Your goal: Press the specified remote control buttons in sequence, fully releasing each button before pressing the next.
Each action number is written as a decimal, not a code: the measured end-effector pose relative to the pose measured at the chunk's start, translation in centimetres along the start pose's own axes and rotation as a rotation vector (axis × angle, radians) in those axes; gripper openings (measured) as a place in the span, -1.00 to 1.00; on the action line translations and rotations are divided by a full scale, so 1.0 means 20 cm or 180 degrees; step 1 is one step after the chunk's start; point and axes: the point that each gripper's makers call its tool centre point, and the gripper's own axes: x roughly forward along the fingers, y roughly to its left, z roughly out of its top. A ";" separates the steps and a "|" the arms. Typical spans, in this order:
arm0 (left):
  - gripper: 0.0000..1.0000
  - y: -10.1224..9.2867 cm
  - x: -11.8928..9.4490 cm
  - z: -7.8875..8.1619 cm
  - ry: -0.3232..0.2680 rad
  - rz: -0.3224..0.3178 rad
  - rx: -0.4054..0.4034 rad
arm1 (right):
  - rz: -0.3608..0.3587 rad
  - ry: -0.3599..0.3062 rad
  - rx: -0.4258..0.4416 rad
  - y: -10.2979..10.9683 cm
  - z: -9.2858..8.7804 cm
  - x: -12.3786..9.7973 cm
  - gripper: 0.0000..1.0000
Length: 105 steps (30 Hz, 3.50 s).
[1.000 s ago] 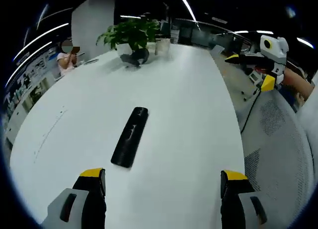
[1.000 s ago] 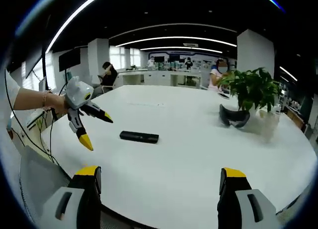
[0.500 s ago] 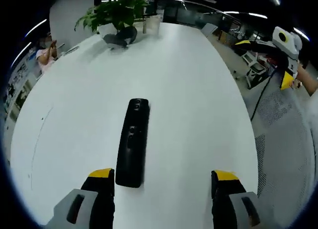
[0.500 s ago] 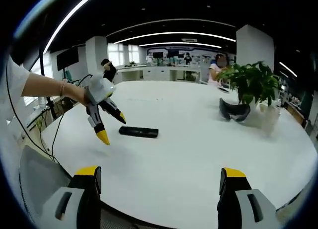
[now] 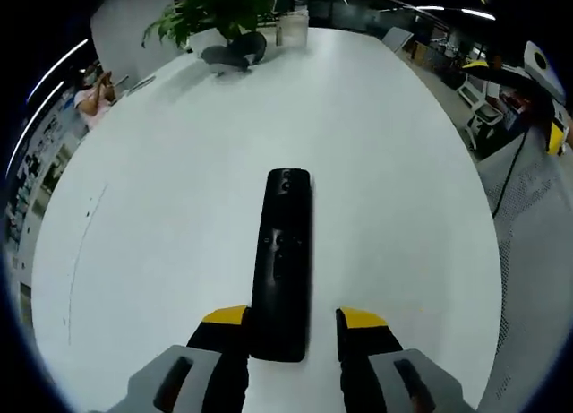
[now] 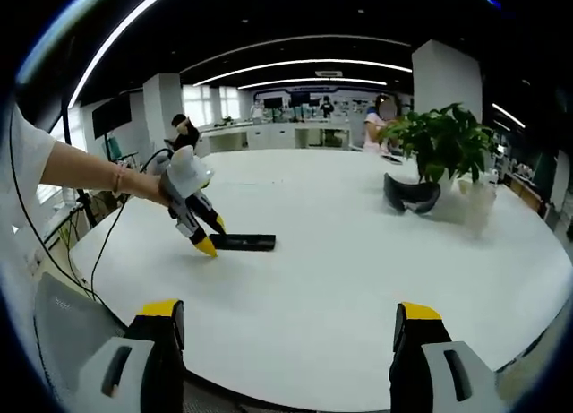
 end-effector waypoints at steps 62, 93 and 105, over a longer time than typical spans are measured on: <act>-0.54 -0.56 -0.09 -0.15 0.0016 -0.0009 0.0647 | 0.0427 0.0271 -0.0241 0.11 -0.05 0.08 0.30; -0.54 -0.76 -0.14 -0.28 0.0005 -0.0148 0.0574 | 0.0881 0.0719 -0.0716 0.26 -0.15 0.20 0.12; -0.54 -0.79 -0.15 -0.30 -0.0011 -0.0191 0.0612 | 0.1139 0.0882 -0.1063 0.38 -0.21 0.25 0.03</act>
